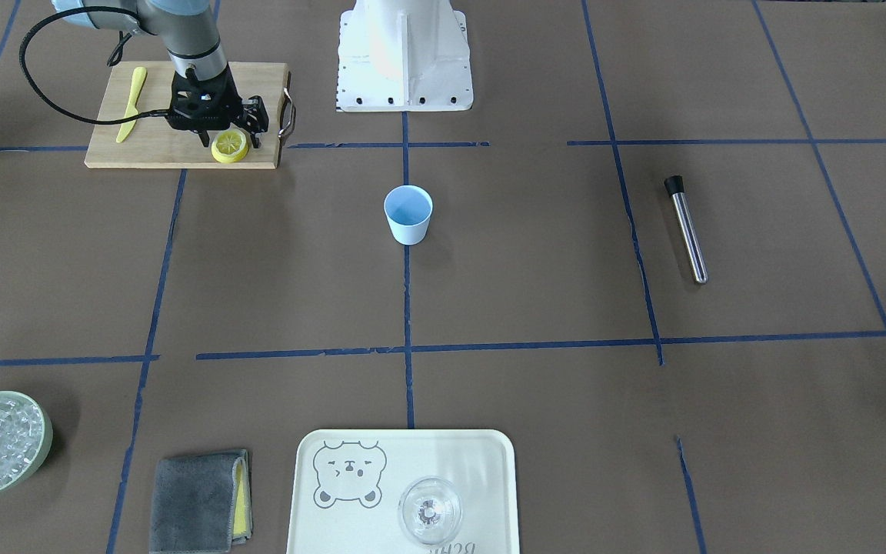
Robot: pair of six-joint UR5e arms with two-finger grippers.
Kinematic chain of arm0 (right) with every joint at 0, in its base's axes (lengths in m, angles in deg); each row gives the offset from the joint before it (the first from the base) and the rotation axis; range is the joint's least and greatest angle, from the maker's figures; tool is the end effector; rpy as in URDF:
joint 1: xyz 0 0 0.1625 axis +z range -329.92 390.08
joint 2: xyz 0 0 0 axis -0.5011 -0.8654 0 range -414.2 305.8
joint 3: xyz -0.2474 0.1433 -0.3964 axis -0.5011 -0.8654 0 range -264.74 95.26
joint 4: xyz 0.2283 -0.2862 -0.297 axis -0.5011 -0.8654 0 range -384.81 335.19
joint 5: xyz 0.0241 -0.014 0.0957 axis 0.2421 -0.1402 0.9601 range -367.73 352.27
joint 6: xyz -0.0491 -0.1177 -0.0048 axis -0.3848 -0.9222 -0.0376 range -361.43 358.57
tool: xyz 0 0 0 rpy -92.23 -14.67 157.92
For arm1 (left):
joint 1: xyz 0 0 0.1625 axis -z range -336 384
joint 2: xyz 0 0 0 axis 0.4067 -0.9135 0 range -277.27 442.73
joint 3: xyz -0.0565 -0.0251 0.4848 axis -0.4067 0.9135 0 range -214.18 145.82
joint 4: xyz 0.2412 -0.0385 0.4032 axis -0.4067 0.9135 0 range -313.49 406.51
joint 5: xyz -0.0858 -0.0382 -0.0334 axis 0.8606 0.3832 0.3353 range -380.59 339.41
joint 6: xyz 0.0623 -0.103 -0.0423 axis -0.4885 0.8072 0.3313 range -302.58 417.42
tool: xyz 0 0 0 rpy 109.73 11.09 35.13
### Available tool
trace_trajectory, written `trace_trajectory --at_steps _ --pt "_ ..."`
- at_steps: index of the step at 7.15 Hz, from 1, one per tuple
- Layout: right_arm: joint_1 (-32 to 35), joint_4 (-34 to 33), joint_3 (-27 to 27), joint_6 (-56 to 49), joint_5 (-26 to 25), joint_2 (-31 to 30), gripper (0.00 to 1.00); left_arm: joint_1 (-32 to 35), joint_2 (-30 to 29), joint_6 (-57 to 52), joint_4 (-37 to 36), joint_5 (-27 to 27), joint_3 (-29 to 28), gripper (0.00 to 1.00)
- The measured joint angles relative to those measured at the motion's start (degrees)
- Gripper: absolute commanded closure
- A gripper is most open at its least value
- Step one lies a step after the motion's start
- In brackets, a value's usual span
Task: Squeeze lemon into cup
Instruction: 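Lower the right gripper and grasp the yellow lemon slice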
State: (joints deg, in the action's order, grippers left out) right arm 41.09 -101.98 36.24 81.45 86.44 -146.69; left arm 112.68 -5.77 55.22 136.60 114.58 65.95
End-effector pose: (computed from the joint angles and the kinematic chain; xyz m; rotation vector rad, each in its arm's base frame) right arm -0.5015 -0.2240 0.4648 0.0449 -0.7230 0.0387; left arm -0.0301 -0.5473 0.6569 0.1505 0.7861 0.1181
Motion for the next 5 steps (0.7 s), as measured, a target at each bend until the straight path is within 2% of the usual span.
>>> trace_trajectory --at_steps 2,3,4,5 --pt "0.36 0.0 -0.04 0.0 0.04 0.03 0.11 0.0 0.0 -0.02 0.0 0.02 0.03 0.0" --pt "0.44 0.0 -0.17 0.0 0.04 0.03 0.24 0.0 0.0 -0.03 0.0 0.04 0.03 0.0" --pt "0.47 0.0 -0.3 0.0 0.06 0.06 0.41 0.0 0.0 -0.02 0.0 0.02 0.01 0.0" --pt "0.53 0.03 -0.26 0.0 0.1 0.17 0.42 0.0 0.0 -0.02 0.0 0.01 0.01 0.0"
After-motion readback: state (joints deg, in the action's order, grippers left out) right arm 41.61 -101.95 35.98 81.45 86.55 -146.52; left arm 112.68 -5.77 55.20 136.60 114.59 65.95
